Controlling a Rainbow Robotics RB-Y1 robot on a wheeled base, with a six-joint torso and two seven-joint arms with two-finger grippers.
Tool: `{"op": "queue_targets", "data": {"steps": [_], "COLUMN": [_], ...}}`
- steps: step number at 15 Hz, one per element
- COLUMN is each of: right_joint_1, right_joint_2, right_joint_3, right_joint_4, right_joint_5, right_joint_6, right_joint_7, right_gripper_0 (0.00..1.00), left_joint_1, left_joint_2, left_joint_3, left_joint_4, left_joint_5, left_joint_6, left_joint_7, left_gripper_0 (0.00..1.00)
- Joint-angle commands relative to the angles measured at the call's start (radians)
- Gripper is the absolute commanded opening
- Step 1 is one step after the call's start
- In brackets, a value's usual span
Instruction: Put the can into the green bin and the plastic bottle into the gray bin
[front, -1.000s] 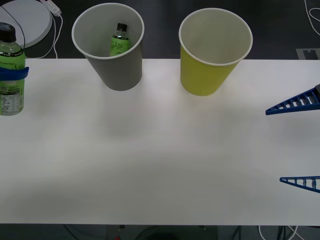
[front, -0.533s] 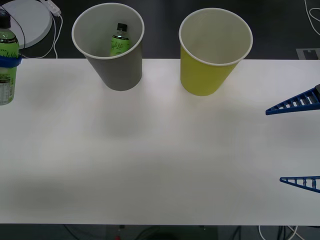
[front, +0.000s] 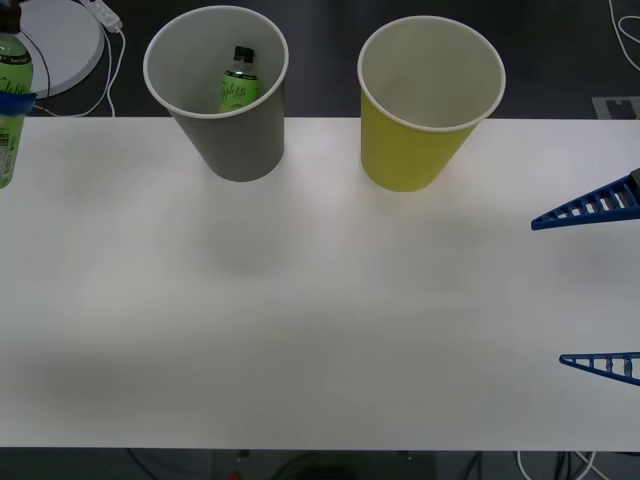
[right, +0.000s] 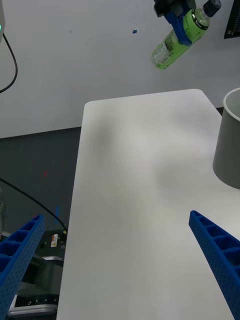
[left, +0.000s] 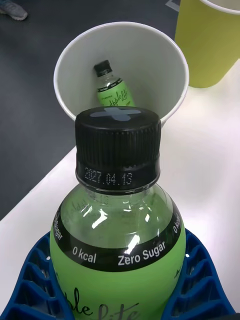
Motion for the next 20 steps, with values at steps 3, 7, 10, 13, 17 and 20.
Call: {"op": "queue_targets", "data": {"steps": [3, 7, 10, 13, 17, 20], "right_joint_1": [0.0, 0.0, 0.0, 0.0, 0.0, 0.0], "right_joint_2": [0.0, 0.0, 0.0, 0.0, 0.0, 0.0], "right_joint_3": [0.0, 0.0, 0.0, 0.0, 0.0, 0.0], "right_joint_4": [0.0, 0.0, 0.0, 0.0, 0.0, 0.0], "right_joint_5": [0.0, 0.0, 0.0, 0.0, 0.0, 0.0], "right_joint_6": [0.0, 0.0, 0.0, 0.0, 0.0, 0.0], "right_joint_7": [0.0, 0.0, 0.0, 0.0, 0.0, 0.0], "right_gripper_0": [1.0, 1.0, 1.0, 1.0, 1.0, 1.0], "left_joint_1": [-0.196, -0.417, -0.533, -0.65, -0.748, -0.882], "left_joint_2": [0.008, 0.002, -0.026, -0.088, -0.173, -0.216], "left_joint_3": [-0.128, -0.326, -0.426, -0.456, -0.487, -0.607], "left_joint_4": [0.078, 0.172, 0.232, 0.313, 0.359, 0.445], "left_joint_5": [0.006, 0.018, 0.018, -0.019, -0.097, -0.123], "left_joint_6": [-0.111, -0.132, -0.135, -0.223, -0.252, -0.249], "left_joint_7": [-0.003, -0.004, -0.007, -0.007, 0.011, 0.013], "left_gripper_0": [0.0, 0.0, 0.0, 0.0, 0.0, 0.0]}}
